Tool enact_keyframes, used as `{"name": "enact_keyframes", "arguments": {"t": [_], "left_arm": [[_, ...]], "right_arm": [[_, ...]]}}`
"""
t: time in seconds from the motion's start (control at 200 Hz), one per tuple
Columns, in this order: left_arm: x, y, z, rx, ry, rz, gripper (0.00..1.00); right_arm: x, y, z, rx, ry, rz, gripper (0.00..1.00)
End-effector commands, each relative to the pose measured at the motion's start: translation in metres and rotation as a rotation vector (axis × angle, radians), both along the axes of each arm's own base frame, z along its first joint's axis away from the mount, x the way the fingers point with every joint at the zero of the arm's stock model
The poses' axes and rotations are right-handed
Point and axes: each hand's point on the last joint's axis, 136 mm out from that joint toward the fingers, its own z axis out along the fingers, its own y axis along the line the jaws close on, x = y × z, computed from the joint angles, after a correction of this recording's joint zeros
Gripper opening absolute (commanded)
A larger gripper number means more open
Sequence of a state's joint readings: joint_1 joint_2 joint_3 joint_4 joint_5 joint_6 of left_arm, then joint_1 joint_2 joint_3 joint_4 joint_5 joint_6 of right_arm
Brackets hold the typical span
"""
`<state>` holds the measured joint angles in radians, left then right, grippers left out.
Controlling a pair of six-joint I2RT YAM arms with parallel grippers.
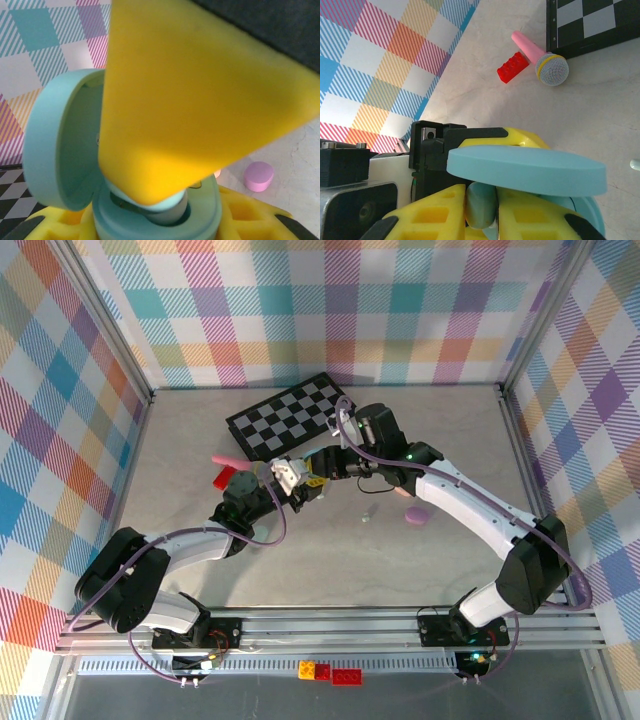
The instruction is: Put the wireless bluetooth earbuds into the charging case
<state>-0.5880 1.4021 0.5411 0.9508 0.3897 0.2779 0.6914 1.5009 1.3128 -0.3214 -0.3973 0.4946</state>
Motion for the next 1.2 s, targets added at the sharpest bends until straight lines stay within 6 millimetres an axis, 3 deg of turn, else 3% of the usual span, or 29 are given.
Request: {"name": "enact_keyframes", "arguments": {"t": [0.0,0.49,0.995,1.195], "left_arm": [[0.0,-0.005,0.033,-0.055,-0.09,-0.01,0.33],[-0.005,-0.004,0.046,-0.07,-0.094,-0.021,0.33],[-0.003,-0.002,0.034,-0.075,-0.078,-0.016,0.32],[-0.005,-0.003,0.027,-0.051,-0.068,-0.026,0.32]], "right_arm": [[0.003,0.005,0.002,0.007,-0.005,-0.005,0.22],[0.007,-0.01,-0.004,-0.07,-0.04,-0.061,0.26],[-0.006,-0.025,0.048,-0.007,-0.2,-0.048,0.37],[0.003,-0.02,0.069,-0.027,-0.257,-0.033,0.37]]}}
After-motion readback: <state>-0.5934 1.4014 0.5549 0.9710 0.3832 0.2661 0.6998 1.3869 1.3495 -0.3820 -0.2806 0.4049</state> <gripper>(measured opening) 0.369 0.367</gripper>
